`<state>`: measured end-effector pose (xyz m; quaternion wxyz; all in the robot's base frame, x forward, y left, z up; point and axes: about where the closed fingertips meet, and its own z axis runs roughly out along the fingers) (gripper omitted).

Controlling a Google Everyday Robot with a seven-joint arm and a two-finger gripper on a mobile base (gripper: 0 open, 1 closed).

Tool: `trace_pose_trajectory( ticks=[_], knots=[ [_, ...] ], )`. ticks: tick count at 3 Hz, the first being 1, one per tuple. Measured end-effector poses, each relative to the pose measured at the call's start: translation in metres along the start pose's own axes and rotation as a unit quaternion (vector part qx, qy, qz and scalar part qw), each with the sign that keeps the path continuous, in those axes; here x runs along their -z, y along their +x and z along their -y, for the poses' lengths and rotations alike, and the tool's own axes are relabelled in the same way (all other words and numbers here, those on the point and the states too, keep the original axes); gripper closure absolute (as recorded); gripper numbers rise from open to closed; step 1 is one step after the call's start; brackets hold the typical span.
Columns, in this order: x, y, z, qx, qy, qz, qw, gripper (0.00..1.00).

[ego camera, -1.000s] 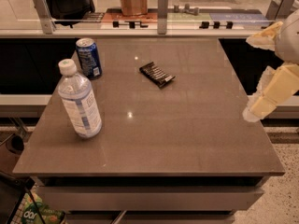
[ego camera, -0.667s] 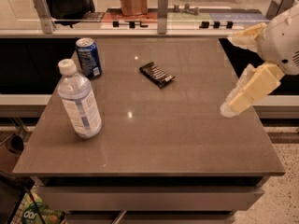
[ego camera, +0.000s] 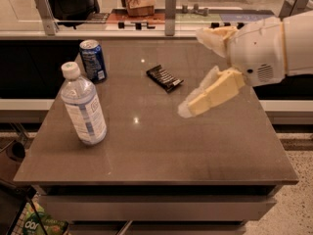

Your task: Knock blue plastic bottle over

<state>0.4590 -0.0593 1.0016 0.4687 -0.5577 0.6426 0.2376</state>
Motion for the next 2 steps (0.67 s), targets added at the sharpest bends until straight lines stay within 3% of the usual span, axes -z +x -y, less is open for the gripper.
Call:
trace_pose_trajectory(
  ticks=[1, 2],
  knots=[
    [-0.0069, -0.0227, -0.0065, 0.0, -0.007, 0.034, 0.9994, 0.0],
    [-0.0062, -0.0222, -0.0063, 0.0, -0.007, 0.032, 0.9995, 0.0]
  ],
)
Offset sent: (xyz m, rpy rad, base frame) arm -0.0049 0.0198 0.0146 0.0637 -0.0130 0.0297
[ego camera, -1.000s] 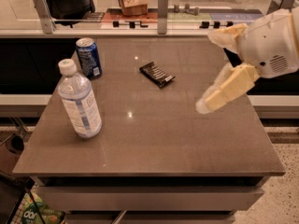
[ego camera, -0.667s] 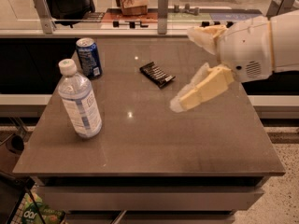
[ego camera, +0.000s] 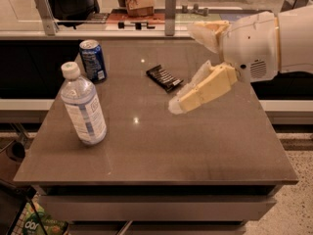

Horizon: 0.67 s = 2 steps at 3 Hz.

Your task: Knock blue plastic bottle over

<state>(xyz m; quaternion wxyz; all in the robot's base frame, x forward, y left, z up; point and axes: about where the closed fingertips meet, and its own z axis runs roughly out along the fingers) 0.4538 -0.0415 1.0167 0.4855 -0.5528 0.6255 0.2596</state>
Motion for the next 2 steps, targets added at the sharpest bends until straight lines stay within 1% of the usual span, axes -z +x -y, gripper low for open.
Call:
trace_pose_trajectory(
  ticks=[1, 2],
  knots=[
    [-0.016, 0.009, 0.011, -0.011, 0.007, 0.008, 0.9999, 0.0],
    [-0.045, 0.022, 0.018, -0.023, 0.015, 0.019, 0.9994, 0.0]
  ],
)
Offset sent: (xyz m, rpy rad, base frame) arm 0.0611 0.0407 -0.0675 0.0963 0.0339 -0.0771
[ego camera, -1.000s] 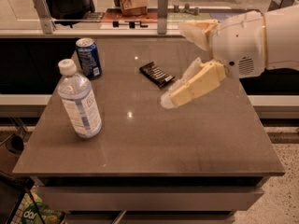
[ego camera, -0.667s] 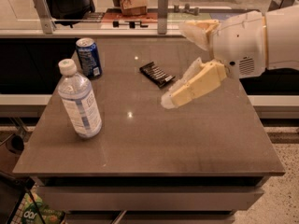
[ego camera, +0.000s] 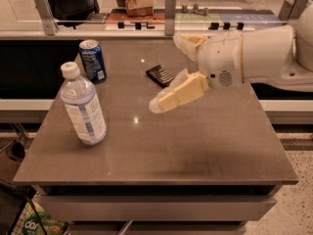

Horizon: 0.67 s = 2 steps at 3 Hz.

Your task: Knock blue plastic bottle over

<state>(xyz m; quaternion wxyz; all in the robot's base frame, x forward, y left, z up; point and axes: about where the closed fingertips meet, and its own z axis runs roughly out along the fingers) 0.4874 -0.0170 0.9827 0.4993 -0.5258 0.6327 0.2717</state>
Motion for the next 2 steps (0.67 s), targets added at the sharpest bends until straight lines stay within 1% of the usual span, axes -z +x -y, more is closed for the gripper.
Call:
trace_pose_trajectory(
  ticks=[1, 2],
  knots=[
    [-0.029, 0.007, 0.002, -0.009, 0.004, 0.027, 0.9996, 0.0],
    [-0.057, -0.001, -0.008, -0.01, -0.008, 0.064, 0.9979, 0.0]
  ],
)
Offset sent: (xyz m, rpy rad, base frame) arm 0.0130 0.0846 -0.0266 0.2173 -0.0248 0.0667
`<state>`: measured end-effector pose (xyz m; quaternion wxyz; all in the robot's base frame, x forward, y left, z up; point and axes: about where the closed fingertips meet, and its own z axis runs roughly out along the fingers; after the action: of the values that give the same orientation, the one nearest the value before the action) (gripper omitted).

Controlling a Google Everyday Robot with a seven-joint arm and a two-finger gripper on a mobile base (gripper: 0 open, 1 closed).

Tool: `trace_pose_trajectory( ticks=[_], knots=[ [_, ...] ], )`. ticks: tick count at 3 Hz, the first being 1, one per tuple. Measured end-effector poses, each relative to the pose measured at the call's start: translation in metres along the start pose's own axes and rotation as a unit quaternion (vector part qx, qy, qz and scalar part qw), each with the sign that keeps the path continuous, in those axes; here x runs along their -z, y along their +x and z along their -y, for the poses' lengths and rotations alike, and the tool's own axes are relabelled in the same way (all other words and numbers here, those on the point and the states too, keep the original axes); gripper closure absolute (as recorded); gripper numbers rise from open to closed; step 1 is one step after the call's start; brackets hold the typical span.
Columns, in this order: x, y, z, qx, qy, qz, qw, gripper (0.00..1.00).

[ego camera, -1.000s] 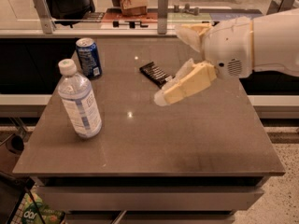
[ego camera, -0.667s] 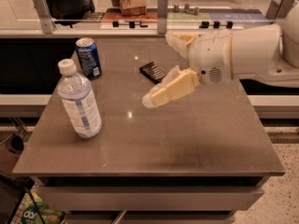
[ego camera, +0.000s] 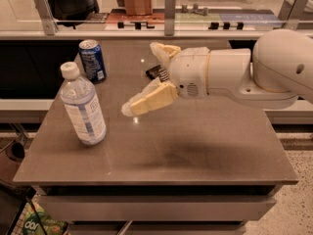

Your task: Knock blue plastic bottle over

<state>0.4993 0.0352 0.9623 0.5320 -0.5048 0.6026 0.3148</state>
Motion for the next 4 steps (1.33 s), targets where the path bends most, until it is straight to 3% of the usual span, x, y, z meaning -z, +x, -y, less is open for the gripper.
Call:
trace_pose_trajectory(
  ticks=[2, 4],
  knots=[
    [-0.059, 0.01, -0.032, -0.027, -0.037, 0.04, 0.9982, 0.0],
    [-0.08, 0.018, -0.054, -0.046, -0.043, 0.053, 0.9966, 0.0]
  ],
)
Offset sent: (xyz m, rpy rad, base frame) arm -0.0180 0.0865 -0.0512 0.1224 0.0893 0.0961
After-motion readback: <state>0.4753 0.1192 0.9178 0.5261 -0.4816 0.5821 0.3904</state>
